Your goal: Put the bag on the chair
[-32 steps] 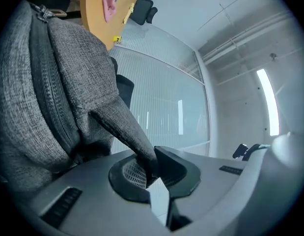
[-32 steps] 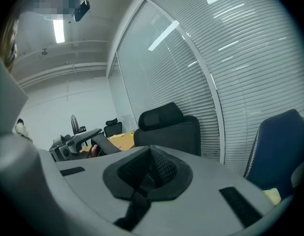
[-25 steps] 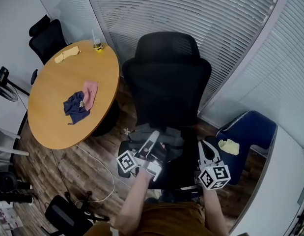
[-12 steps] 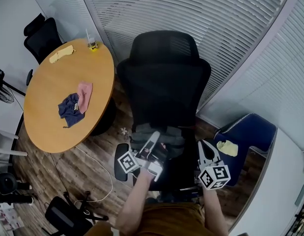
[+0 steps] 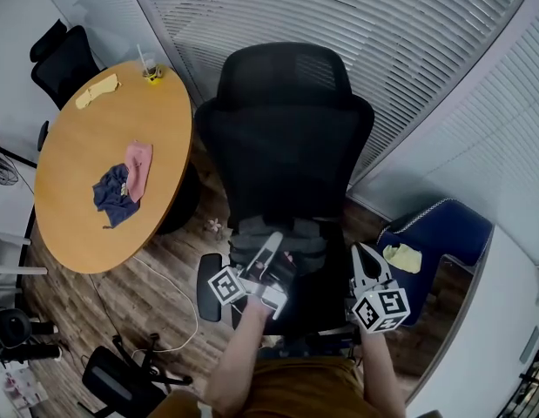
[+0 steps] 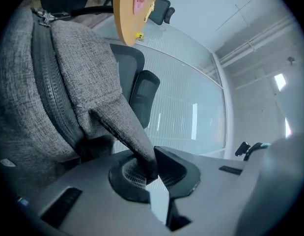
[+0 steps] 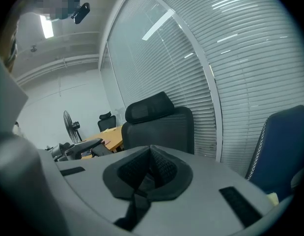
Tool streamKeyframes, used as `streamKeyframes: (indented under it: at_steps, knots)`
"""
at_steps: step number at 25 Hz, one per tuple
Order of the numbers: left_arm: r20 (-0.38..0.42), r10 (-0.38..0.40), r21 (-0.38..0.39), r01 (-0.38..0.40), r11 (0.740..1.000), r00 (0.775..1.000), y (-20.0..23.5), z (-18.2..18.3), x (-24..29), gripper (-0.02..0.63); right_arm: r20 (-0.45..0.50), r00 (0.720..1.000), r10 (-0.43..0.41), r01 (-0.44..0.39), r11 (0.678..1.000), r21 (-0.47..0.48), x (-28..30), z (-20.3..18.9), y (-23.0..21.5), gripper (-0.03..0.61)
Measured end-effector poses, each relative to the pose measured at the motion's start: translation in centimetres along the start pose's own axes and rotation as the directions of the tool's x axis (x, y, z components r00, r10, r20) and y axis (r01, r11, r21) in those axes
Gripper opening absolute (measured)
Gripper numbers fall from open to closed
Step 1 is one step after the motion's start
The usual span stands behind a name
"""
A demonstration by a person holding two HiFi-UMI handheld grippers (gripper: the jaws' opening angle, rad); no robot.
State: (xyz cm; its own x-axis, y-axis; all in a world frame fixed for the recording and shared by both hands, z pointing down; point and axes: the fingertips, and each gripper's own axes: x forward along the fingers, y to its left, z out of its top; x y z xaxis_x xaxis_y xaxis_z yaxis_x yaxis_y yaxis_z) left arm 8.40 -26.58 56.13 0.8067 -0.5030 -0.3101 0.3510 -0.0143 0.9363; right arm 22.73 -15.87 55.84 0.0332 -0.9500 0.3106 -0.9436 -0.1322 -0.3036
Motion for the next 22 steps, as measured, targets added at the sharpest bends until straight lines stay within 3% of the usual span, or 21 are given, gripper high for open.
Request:
streamKeyframes:
  at_steps: [13, 18, 22]
  knots:
    - [-0.052, 0.037, 0.117, -0.031, 0.993, 0.998, 1.4, 1.8, 3.1, 0.037, -0.056, 0.998, 0.004, -0.004, 1.0, -0.001, 1.6, -1.0, -1.3, 0.011]
    - [0.033, 0.024, 0.118, -0.028, 0.993, 0.999, 2.7, 3.0, 5.0, 0.037, -0.08, 0.997, 0.017, -0.018, 1.0, -0.002, 2.8, -2.1, -2.3, 0.011]
    - [0.048, 0.029, 0.149, -0.036, 0.988, 0.998, 3.3, 3.7, 5.9, 0.037, -0.096, 0.995, 0.019, -0.019, 1.0, 0.001, 3.2, -2.4, -2.6, 0.011]
